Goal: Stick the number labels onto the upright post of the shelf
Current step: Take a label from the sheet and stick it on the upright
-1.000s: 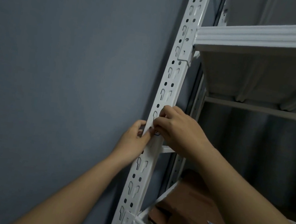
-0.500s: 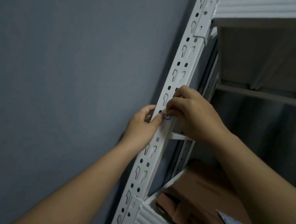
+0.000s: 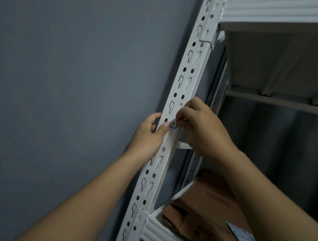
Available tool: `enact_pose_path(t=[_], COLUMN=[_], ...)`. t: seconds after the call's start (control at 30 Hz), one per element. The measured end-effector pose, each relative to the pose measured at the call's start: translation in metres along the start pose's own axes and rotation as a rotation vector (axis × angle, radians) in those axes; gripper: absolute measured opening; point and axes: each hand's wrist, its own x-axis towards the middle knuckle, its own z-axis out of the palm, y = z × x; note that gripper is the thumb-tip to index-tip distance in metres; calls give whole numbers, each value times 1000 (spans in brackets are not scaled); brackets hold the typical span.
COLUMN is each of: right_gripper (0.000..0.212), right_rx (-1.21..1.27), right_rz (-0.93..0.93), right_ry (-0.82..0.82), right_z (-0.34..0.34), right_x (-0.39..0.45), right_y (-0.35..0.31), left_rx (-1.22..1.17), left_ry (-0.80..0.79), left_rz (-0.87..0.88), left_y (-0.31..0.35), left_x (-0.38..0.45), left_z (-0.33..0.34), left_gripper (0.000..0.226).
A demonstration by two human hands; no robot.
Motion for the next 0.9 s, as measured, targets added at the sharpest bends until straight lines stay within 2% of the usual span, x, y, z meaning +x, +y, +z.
enact_pose_path(t=[0.07,0.17,0.2,0.33,0.43,0.5,0.6,0.77,0.9], right_gripper=[10,10,9,9,10,12,9,8,8], right_rx=[33,-11,60,697,1033,1149,1256,1347,1350], right_rz=[22,65,124,508,666,698,711,661,635], right_ry=[8,-127,-140,121,272,318,370,476,504], right_z=[-1,7,10,8,4,2,2,1,-5], right_x=[-5,-24,-34,-54,-54,-56,-66,-81,-95], right_y=[0,9,10,0,-11,-19,-29,-49,-65], left_rx=[-5,-8,-7,-14,121,312,270,121,61], left_ry=[4,8,13,46,128,227,166,-57,-49], left_rz=[3,-26,-40,-82,-21,75,187,72,23], left_y=[0,-3,-4,-1,12,23,39,59,65], left_x=[0,3,4,1,-6,-15,-41,-79,-99], left_z=[1,0,0,2,4,1,-3,-5,-4], left_gripper=[13,14,12,19,25,27,12,10,6])
